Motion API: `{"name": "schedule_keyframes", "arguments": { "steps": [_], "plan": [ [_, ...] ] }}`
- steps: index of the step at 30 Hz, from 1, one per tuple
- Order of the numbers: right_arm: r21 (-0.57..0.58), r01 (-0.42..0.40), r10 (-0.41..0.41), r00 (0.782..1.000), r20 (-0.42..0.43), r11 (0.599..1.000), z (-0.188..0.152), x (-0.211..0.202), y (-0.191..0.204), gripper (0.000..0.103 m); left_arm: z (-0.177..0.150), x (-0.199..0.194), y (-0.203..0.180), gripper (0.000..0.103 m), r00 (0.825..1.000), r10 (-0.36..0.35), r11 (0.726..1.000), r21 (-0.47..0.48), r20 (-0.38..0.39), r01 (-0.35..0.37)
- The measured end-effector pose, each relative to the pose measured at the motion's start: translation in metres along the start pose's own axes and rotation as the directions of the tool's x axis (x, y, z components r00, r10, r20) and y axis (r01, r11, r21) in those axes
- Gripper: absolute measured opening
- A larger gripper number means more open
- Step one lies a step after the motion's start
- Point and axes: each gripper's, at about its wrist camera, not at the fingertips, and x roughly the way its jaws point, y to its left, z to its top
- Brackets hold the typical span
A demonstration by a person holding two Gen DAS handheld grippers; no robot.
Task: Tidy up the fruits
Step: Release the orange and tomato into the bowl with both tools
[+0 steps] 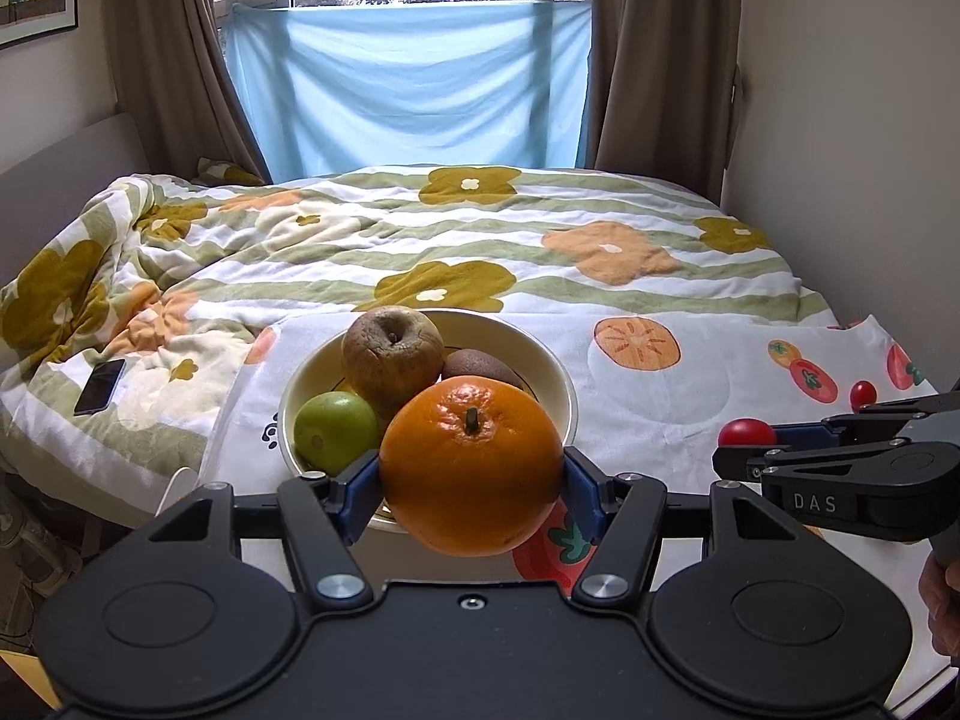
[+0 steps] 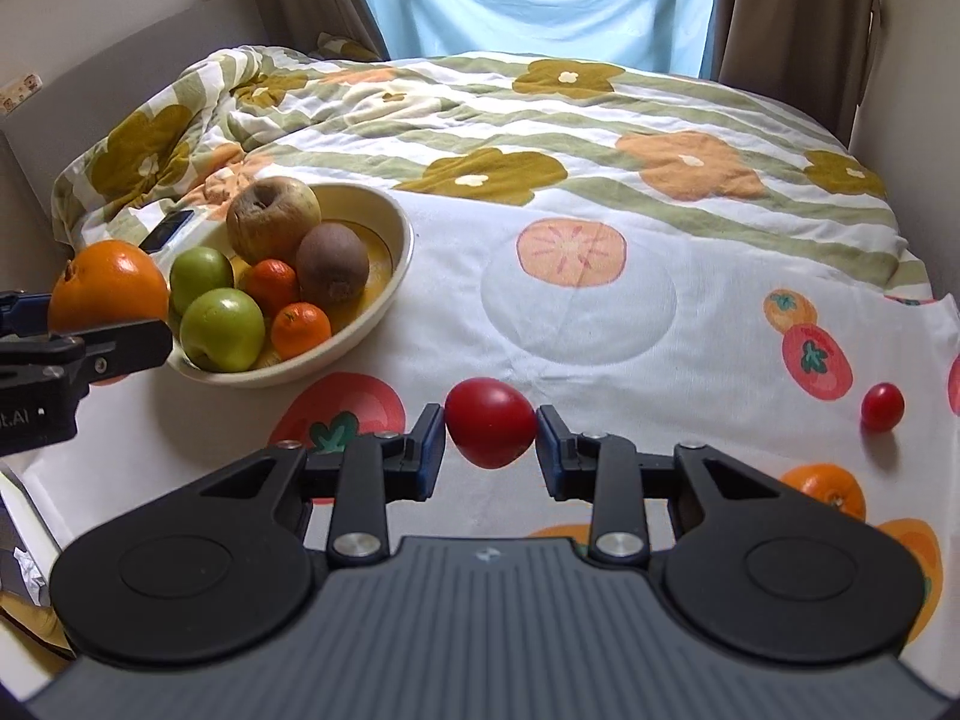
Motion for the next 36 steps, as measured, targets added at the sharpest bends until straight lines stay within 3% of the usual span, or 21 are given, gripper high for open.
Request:
{"name": "schedule_keyframes", "arguments": {
  "steps": [12,27,29,31,36],
  "plan": [
    [-0.038,-0.016,0.018,0.999,0.04,0.999,0.053,0.014,0.028,0.047,0.034,0.041,0.024,0.066,1.0,0.006,0.998,0.063,-0.014,-0.005],
    [0.008,-0.005,0.005,1.0,-0.014,1.0,0.066,0.06,0.033,0.048,0.033,0.1,0.03,0.067,0.996,-0.013,0.989,0.148,-0.087,0.026],
    [0.008,-0.005,0.005,1.0,-0.015,1.0,0.067,0.062,0.033,0.048,0.033,0.098,0.031,0.075,0.997,-0.024,0.988,0.151,-0.079,0.036],
    [0.007,-0.007,0.007,1.0,-0.015,1.0,0.067,0.062,0.033,0.047,0.034,0.09,0.034,0.095,0.998,-0.037,0.989,0.139,-0.046,0.043],
    [-0.005,-0.018,0.018,1.0,-0.021,1.0,0.067,0.067,0.034,0.047,0.031,0.078,0.039,0.098,0.998,-0.028,0.991,0.131,-0.048,0.034]
  ]
}}
